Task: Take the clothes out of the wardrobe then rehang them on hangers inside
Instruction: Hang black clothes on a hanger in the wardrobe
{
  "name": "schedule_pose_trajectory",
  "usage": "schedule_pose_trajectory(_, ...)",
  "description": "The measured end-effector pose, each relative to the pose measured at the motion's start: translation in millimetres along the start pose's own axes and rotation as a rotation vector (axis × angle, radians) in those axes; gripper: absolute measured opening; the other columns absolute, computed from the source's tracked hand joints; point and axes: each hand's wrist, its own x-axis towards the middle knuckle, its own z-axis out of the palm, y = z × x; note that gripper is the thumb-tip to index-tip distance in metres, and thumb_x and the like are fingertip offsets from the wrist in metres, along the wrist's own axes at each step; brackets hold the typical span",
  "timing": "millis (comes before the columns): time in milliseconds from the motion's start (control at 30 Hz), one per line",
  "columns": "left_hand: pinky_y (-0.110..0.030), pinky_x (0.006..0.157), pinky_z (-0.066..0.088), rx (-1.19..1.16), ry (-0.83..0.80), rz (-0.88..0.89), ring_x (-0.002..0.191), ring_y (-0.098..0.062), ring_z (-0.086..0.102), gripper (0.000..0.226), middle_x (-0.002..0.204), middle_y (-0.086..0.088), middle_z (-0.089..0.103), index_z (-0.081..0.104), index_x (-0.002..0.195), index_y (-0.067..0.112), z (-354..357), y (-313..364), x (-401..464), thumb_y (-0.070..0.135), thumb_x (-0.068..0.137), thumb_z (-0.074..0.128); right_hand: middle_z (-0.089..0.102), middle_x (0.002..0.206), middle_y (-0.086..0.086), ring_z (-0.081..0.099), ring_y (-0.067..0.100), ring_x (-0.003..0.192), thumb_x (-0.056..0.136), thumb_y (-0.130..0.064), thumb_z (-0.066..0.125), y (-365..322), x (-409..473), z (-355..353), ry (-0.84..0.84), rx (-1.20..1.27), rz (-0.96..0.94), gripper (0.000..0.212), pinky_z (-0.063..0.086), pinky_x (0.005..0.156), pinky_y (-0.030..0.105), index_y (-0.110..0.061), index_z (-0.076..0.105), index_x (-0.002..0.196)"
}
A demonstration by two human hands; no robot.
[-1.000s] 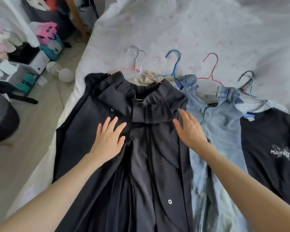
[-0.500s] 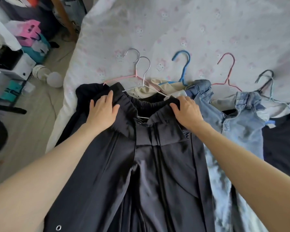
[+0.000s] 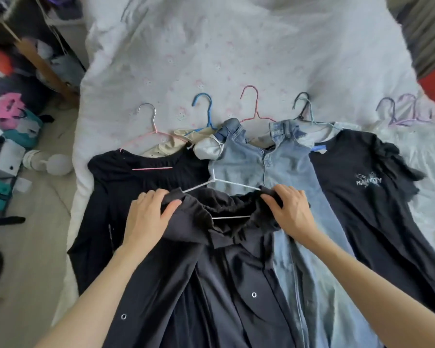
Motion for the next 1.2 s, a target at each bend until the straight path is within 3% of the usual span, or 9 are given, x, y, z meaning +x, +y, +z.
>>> schedule_pose_trajectory(133, -0.034, 0.066, 0.038, -0.14, 0.056, 0.084, 0.064, -0.02, 0.047, 0.045, 0.065, 0.002, 0.051, 0.055, 0.077, 0.01, -11.5, 79.5, -38.2, 0.052, 0.085, 0.04, 0.053, 0.063, 0.0, 0.052, 0.029, 0.065, 0.086, -0.046, 0.043, 30.4, -69.1, -74.0, 0.092, -0.035, 0.029, 0.038, 0.018, 0.062, 0.03, -0.012, 0.051, 0.069)
schedule_pose_trajectory(267, -0.031, 0.071, 0.034, -0.316, 0.042, 0.138, 0.064, -0.02, 0.046, 0.048, 0.065, -0.001, 0.053, 0.055, 0.072, 0.008, -13.4, 179.8, -70.8, 0.055, 0.079, 0.049, 0.058, 0.065, 0.001, 0.053, 0.025, 0.066, 0.085, -0.054, 0.04, 75.3, -148.6, -159.5, 0.21, -0.035, 0.153, 0.052, 0.033, 0.068, 0.03, -0.008, 0.059, 0.072)
schedule_pose_trajectory(367, -0.033, 0.066, 0.035, -0.412, 0.034, 0.26, 0.062, -0.019, 0.041, 0.048, 0.061, -0.001, 0.048, 0.049, 0.067, 0.011, -11.4, 267.5, -89.1, 0.057, 0.079, 0.056, 0.055, 0.063, -0.002, 0.052, 0.022, 0.067, 0.085, -0.06, 0.046, 108.3, -212.7, -230.0, 0.334, -0.044, 0.262, 0.056, 0.04, 0.069, 0.033, -0.008, 0.063, 0.073)
schedule_pose_trajectory(500, -0.035, 0.062, 0.038, -0.489, 0.026, 0.483, 0.059, -0.021, 0.041, 0.046, 0.058, 0.006, 0.041, 0.047, 0.065, 0.015, -9.9, 382.1, -110.1, 0.058, 0.079, 0.055, 0.049, 0.066, -0.013, 0.052, 0.024, 0.072, 0.088, -0.039, 0.055, 145.2, -299.4, -311.5, 0.481, -0.111, 0.411, 0.035, 0.041, 0.072, 0.036, -0.006, 0.065, 0.078)
schedule_pose_trajectory(633, -0.035, 0.065, 0.035, -0.522, 0.015, 0.69, 0.059, -0.013, 0.032, 0.037, 0.06, 0.016, 0.033, 0.047, 0.064, 0.016, -11.4, 494.3, -150.7, 0.048, 0.077, 0.061, 0.051, 0.073, -0.012, 0.054, 0.027, 0.076, 0.089, -0.022, 0.06, 177.9, -395.6, -371.5, 0.612, -0.192, 0.557, 0.019, 0.036, 0.073, 0.032, -0.006, 0.067, 0.084)
schedule_pose_trajectory(800, -0.03, 0.074, 0.029, -0.592, -0.183, 0.789, 0.063, -0.009, 0.036, 0.034, 0.063, 0.012, 0.039, 0.049, 0.065, 0.011, 2.1, 596.5, -207.7, 0.036, 0.079, 0.069, 0.064, 0.076, 0.003, 0.054, 0.024, 0.075, 0.085, -0.03, 0.055, 208.2, -498.3, -409.2, 0.795, -0.251, 0.73, 0.028, 0.038, 0.073, 0.031, -0.005, 0.067, 0.08)
schedule_pose_trajectory(900, -0.032, 0.073, 0.033, -0.621, -0.307, 0.925, 0.072, -0.021, 0.045, 0.033, 0.067, 0.003, 0.047, 0.051, 0.067, 0.012, 14.9, 661.9, -243.3, 0.039, 0.08, 0.065, 0.055, 0.072, -0.004, 0.052, 0.023, 0.076, 0.088, -0.027, 0.062, 214.3, -566.6, -431.5, 0.919, -0.246, 0.885, 0.023, 0.04, 0.073, 0.033, -0.006, 0.066, 0.081)
schedule_pose_trajectory(1033, -0.034, 0.071, 0.036, -0.716, -0.394, 1.148, 0.068, -0.02, 0.046, 0.027, 0.066, 0.005, 0.047, 0.051, 0.067, 0.016, 7.4, 753.1, -297.6, 0.032, 0.08, 0.068, 0.045, 0.069, -0.013, 0.048, 0.021, 0.078, 0.087, -0.029, 0.061, 205.8, -647.0, -461.3, 1.101, -0.313, 1.076, 0.02, 0.034, 0.072, 0.03, -0.01, 0.064, 0.08)
schedule_pose_trajectory(1200, -0.039, 0.078, 0.041, -0.816, -0.52, 1.367, 0.074, -0.019, 0.048, 0.021, 0.07, 0.009, 0.049, 0.06, 0.076, 0.013, -2.0, 848.5, -370.5, 0.031, 0.08, 0.069, 0.043, 0.07, -0.011, 0.048, 0.022, 0.077, 0.084, -0.055, 0.05, 180.3, -727.5, -493.5, 1.283, -0.504, 1.27, 0.045, 0.033, 0.071, 0.029, -0.012, 0.064, 0.081)
